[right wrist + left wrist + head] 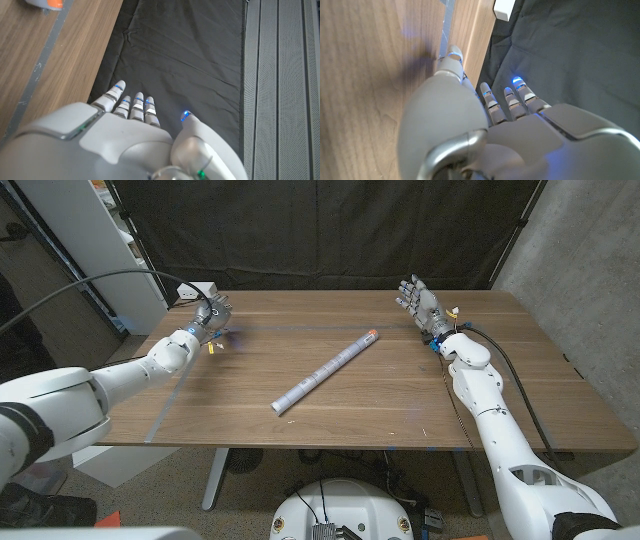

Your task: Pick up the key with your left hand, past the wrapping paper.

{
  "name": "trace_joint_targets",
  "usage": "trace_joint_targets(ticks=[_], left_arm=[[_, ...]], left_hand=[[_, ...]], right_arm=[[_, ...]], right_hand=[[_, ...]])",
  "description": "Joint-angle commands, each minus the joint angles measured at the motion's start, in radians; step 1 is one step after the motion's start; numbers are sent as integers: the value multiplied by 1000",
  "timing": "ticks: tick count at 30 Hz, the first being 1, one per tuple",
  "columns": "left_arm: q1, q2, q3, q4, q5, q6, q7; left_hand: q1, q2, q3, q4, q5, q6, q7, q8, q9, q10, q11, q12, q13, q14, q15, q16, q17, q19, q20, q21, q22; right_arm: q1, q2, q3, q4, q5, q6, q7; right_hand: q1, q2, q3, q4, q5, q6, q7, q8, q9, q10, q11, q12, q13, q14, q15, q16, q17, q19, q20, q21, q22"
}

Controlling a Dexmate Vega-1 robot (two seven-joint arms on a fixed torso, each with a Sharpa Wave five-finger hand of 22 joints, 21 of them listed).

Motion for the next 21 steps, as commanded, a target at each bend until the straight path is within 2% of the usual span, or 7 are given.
trace_joint_targets(ticks=[1, 13, 21], left_arm=[[76, 49, -138, -122, 19, 21, 4], [150, 60, -253, -182, -21, 39, 40], [189, 84, -311, -247, -33, 52, 27]], left_hand=[[13, -2, 2, -3, -2, 73, 60, 2, 4, 14, 3, 9, 6, 11, -151, 0, 3, 6, -31, 6, 5], [22, -4, 1, -4, -4, 78, 67, -4, 1, 34, 2, 16, 7, 20, -155, 0, 2, 13, -38, 11, 4], [29, -4, 0, -5, -5, 80, 76, -10, 0, 53, 2, 23, 9, 26, -158, 0, 2, 14, -38, 12, 4]], right_arm=[[-22, -6, 5, -33, 7, -3, -1], [-33, -7, 2, -51, 12, -1, -3], [-41, -9, 1, -66, 12, -1, -8]], right_hand=[[-5, 10, 10, -1, -5, 9, 0, -1, 2, 7, -3, -4, 2, 2, 0, 0, 2, -3, -16, 1, 5], [-4, 10, 11, -1, -5, 10, -1, 0, 2, 8, -3, -4, 2, 3, -1, 0, 2, -3, -17, 2, 5], [-4, 10, 12, -2, -5, 11, 0, 0, 2, 10, -1, -4, 2, 4, 0, 0, 2, -2, -17, 3, 5]])
